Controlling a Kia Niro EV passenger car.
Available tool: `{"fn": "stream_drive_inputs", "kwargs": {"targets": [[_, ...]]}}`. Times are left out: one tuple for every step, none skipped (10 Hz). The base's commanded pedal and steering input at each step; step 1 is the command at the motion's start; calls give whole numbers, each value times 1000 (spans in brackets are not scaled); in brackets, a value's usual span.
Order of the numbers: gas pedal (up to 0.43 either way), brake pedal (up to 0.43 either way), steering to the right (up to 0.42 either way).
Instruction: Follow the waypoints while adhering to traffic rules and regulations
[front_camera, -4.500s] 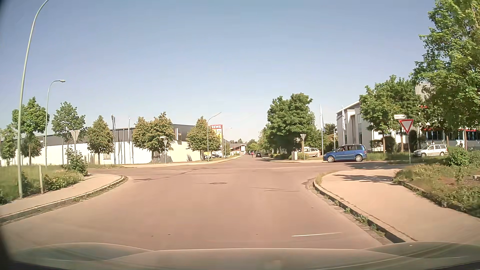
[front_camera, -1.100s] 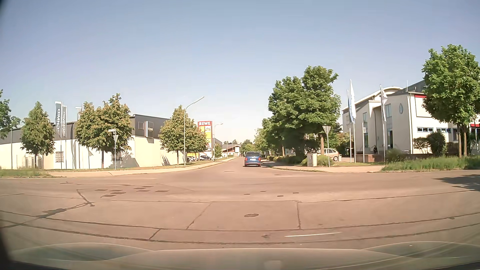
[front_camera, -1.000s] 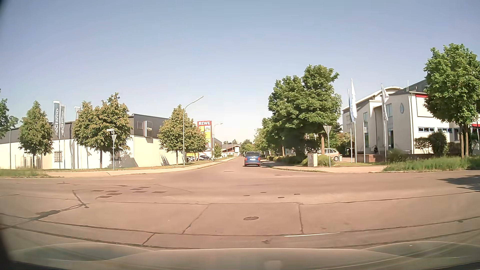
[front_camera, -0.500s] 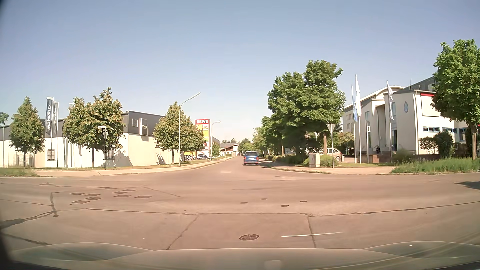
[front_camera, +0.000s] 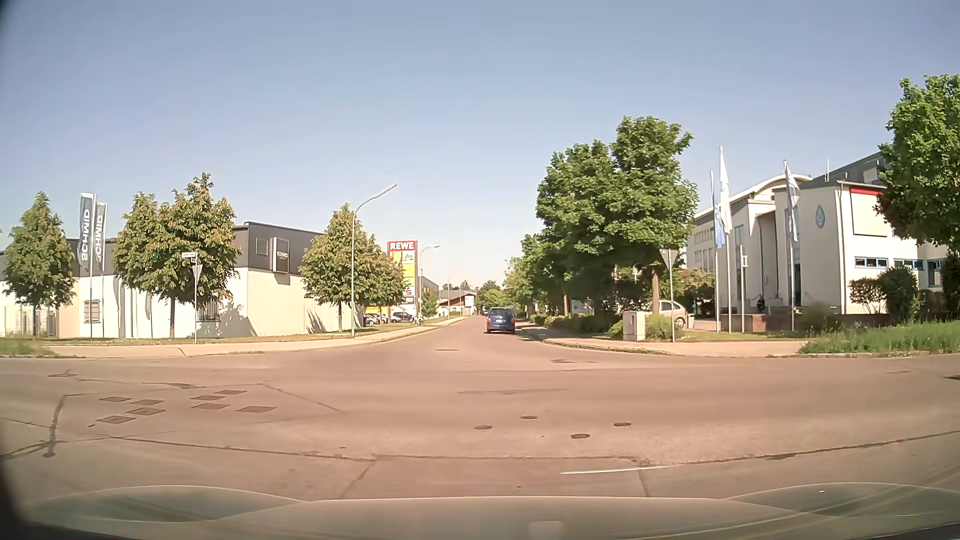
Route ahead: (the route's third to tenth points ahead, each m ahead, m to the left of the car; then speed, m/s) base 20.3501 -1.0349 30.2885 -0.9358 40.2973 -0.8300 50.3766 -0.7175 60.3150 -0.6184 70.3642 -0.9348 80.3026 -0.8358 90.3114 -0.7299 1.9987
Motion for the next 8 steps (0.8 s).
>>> {"fn": "stream_drive_inputs", "kwargs": {"targets": [[0,79,9],[0,0,9],[0,0,9],[0,0,9],[110,0,12],[197,0,17],[421,0,27],[480,0,30]]}}
